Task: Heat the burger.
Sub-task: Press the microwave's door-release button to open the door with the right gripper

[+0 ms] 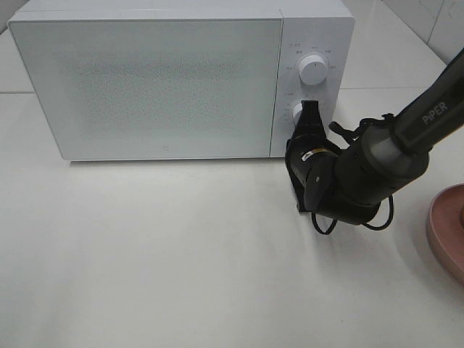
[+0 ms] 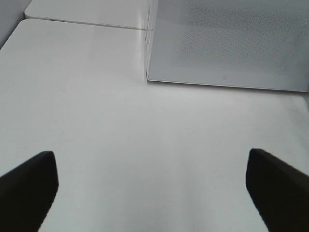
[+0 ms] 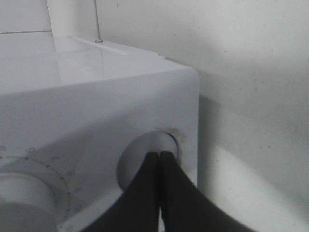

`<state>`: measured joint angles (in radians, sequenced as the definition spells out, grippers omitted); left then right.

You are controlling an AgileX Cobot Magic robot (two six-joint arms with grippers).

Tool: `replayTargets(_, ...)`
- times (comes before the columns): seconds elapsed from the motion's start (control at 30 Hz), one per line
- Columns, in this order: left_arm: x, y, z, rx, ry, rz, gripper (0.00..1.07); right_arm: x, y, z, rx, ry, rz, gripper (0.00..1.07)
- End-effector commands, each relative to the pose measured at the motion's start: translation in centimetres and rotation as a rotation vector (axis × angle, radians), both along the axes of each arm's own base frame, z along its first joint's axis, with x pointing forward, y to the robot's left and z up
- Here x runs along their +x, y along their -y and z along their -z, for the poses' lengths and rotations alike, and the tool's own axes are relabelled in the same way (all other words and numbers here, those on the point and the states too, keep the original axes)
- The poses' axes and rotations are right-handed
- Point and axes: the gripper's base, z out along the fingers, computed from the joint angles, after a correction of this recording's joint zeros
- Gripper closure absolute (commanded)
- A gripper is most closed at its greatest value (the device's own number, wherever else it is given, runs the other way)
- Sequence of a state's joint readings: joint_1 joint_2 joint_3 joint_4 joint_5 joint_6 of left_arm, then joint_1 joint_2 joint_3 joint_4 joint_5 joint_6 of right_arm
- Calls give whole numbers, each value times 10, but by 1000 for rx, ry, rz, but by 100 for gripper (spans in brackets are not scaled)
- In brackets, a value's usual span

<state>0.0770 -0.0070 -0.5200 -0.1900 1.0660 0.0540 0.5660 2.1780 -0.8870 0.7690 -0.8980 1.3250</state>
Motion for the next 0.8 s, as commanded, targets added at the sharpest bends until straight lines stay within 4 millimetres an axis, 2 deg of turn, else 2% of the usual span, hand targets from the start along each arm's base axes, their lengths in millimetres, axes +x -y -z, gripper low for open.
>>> replayTargets(0.03,-2,0,1,-2,10,-2,9,5,-2,-5,8,37,-10,107)
replayTargets(0.43,-2,0,1,-2,10,-2,9,11,1,-14,-7,129,32,107)
replayTargets(0.8,-2,0,1,-2,10,-2,9,33,6,-25,-33,222,69,107)
